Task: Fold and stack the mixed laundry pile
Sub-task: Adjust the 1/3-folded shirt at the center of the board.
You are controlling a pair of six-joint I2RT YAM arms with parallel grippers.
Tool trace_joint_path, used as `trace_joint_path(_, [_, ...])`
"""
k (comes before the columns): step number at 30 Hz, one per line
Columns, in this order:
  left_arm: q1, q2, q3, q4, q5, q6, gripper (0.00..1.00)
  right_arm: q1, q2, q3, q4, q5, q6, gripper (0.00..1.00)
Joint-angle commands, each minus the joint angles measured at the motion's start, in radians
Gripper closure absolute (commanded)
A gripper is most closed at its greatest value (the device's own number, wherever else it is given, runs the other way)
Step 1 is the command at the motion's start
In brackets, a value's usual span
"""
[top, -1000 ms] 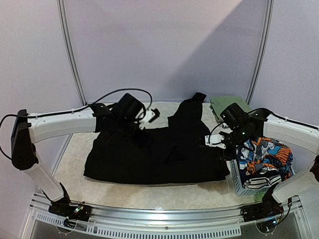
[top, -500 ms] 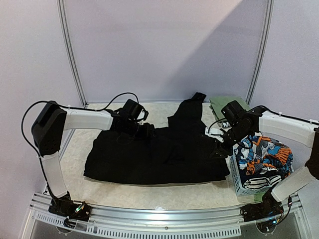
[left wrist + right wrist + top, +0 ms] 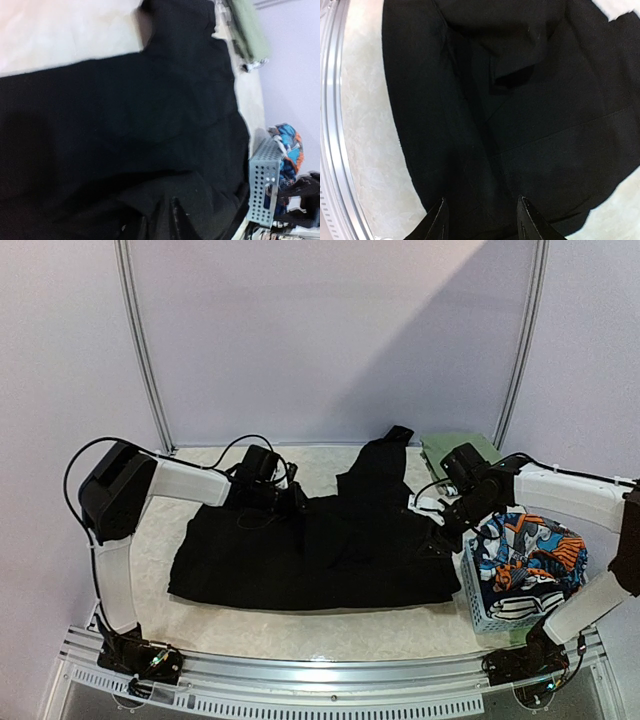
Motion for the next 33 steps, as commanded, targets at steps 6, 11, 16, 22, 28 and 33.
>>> trace_joint_path(6, [0.024,-0.246,-0.177,0.322,-0.035,0.045,1.00,-0.001,0.192,-0.022,0.001,0.019,-0.002,0.53])
trace_joint_path(11, [0.026,-0.355,-0.249,0.378,-0.097,0.107,1.00,-0.001,0.222,-0.022,-0.002,0.023,-0.004,0.52])
trace_joint_path(16, [0.024,-0.426,-0.286,0.307,-0.167,0.122,1.00,-0.001,0.235,-0.022,-0.009,0.022,-0.002,0.52])
trace_joint_path(22, [-0.003,-0.605,-0.400,0.166,-0.437,0.177,1.00,-0.001,0.236,-0.023,-0.011,0.024,0.001,0.52])
trace_joint_path(28, [-0.016,-0.697,-0.440,0.117,-0.480,0.253,0.99,0.001,0.256,-0.012,-0.012,0.026,0.001,0.52])
trace_joint_path(33, [-0.020,-0.746,-0.447,0.097,-0.532,0.266,0.99,0.000,0.260,-0.011,-0.012,0.030,0.008,0.52])
